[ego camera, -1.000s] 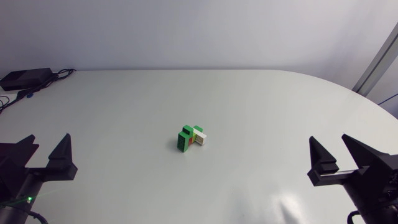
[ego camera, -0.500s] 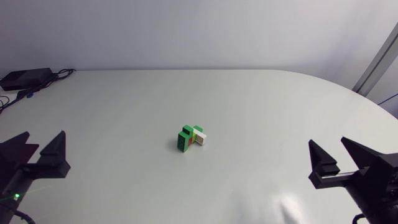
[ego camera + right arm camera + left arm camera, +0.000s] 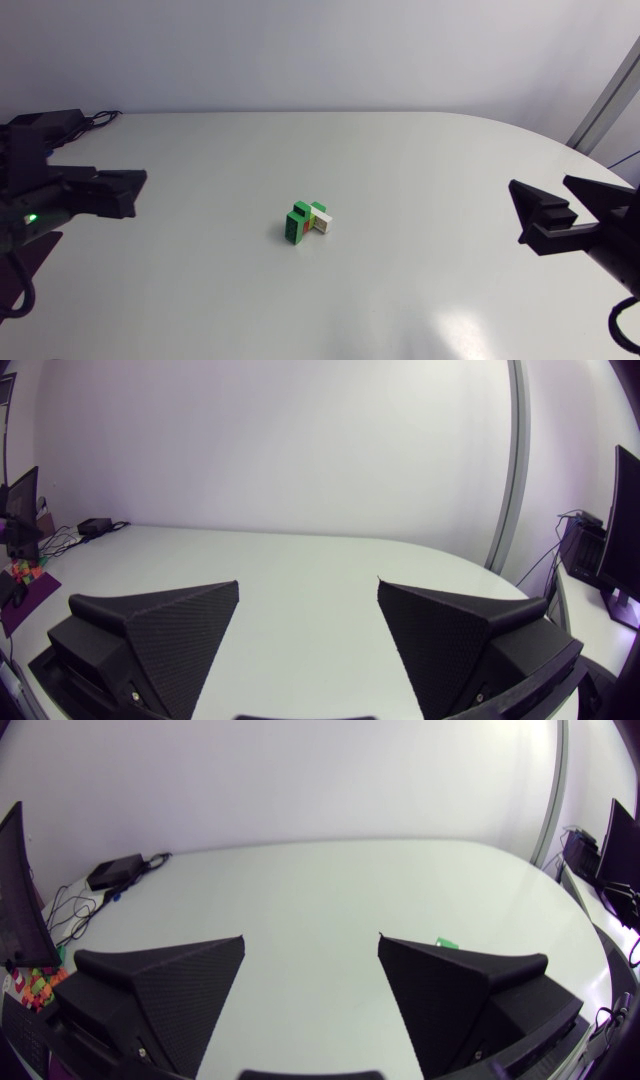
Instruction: Disassemble duplo
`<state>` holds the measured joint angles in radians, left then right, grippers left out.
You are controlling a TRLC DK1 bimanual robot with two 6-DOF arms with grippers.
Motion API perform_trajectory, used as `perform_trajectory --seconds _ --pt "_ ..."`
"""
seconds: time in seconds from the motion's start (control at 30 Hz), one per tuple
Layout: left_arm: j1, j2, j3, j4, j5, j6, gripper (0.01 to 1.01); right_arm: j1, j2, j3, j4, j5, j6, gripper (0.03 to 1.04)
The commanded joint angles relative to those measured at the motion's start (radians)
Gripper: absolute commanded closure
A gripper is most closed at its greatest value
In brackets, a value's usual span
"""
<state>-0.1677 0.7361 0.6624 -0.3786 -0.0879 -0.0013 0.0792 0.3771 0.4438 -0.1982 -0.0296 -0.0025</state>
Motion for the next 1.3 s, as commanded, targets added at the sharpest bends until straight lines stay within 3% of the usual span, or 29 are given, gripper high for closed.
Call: perform_trajectory --seconds 0.0,0.23,0.43,0.53,0.6,0.7,1.07,1.27 --pt "-0.013 0.155 0.089 -0.043 0.004 -0.005 0.12 0.004 0.066 0.042 -0.012 -0.021 0.045 0.07" --pt "-0.081 0.454 0.269 -0.129 0.053 -0.012 0.161 0.004 0.229 0.085 -0.01 -0.059 0.113 0.07" --pt "-0.193 0.614 0.35 -0.19 0.039 0.118 0.162 0.004 0.312 0.108 -0.007 -0.076 0.119 0.07" --pt "-0.225 0.727 0.378 -0.167 0.042 0.116 0.149 0.007 0.367 0.122 0.0 -0.084 0.134 0.07" --pt "-0.247 0.79 0.394 -0.149 0.043 0.115 0.066 0.007 0.399 0.13 0.0 -0.108 0.153 0.07" --pt "-0.271 0.852 0.408 -0.075 0.047 0.115 0.062 0.007 0.425 0.139 -0.023 -0.11 0.156 0.07" --pt "-0.354 1.013 0.5 -0.005 0.131 0.116 0.077 0.045 0.464 0.203 -0.179 -0.116 -0.001 0.07" --pt "-0.378 1.102 0.533 -0.002 0.131 0.115 0.17 0.054 0.5 0.227 -0.188 -0.188 -0.042 0.07"
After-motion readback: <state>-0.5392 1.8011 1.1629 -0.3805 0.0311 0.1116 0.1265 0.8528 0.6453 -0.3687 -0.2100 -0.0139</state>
